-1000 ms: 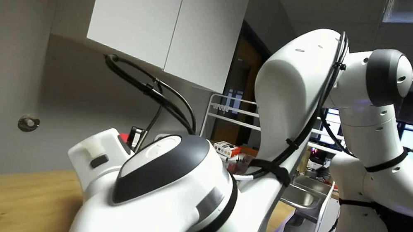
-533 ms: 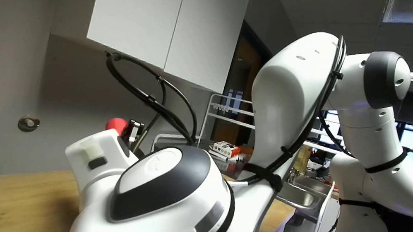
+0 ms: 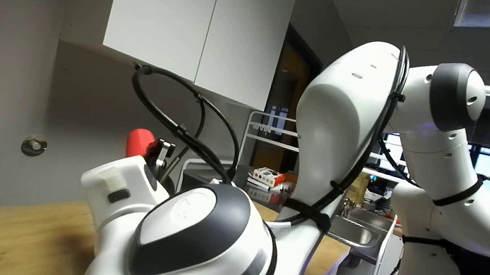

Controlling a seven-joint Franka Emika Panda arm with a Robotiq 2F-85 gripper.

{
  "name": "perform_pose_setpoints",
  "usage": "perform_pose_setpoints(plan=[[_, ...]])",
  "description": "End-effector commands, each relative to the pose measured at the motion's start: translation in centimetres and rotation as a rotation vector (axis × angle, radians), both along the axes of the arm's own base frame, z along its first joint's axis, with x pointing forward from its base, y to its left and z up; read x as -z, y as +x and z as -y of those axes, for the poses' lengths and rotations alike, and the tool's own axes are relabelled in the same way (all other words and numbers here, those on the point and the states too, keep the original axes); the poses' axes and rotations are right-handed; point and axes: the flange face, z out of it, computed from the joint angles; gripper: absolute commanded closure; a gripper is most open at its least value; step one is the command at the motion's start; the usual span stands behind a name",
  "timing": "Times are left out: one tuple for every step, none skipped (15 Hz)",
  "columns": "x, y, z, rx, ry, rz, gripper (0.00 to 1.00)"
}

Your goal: Pour the things in the cup into the bowl

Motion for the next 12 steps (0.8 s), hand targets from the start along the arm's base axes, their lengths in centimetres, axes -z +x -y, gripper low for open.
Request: perform_pose_setpoints(plan=[[-0.4,-0.23,-0.12,-0.017,0.003,0.052,0.99],[-0.42,-0.23,-0.11,-0.018,0.001,0.059,0.99],[-0.44,-0.22,-0.1,-0.018,0.001,0.065,0.99],[-0.47,-0.24,-0.09,-0.019,0.001,0.07,0.99],[-0.49,-0.25,-0.1,-0.019,0.002,0.074,0.99],[-0.48,-0.25,-0.09,-0.018,0.002,0.075,0.99],[-0.47,-0.27,-0.1,-0.017,0.003,0.074,0.99],[-0.43,-0.29,-0.08,-0.014,0.003,0.072,0.99],[-0.39,-0.31,-0.07,-0.011,0.004,0.07,0.99],[-0.37,-0.36,-0.06,-0.007,0.006,0.067,0.99],[-0.31,-0.37,-0.04,-0.003,0.008,0.064,0.99],[-0.25,-0.41,-0.01,0.004,0.01,0.061,0.99]])
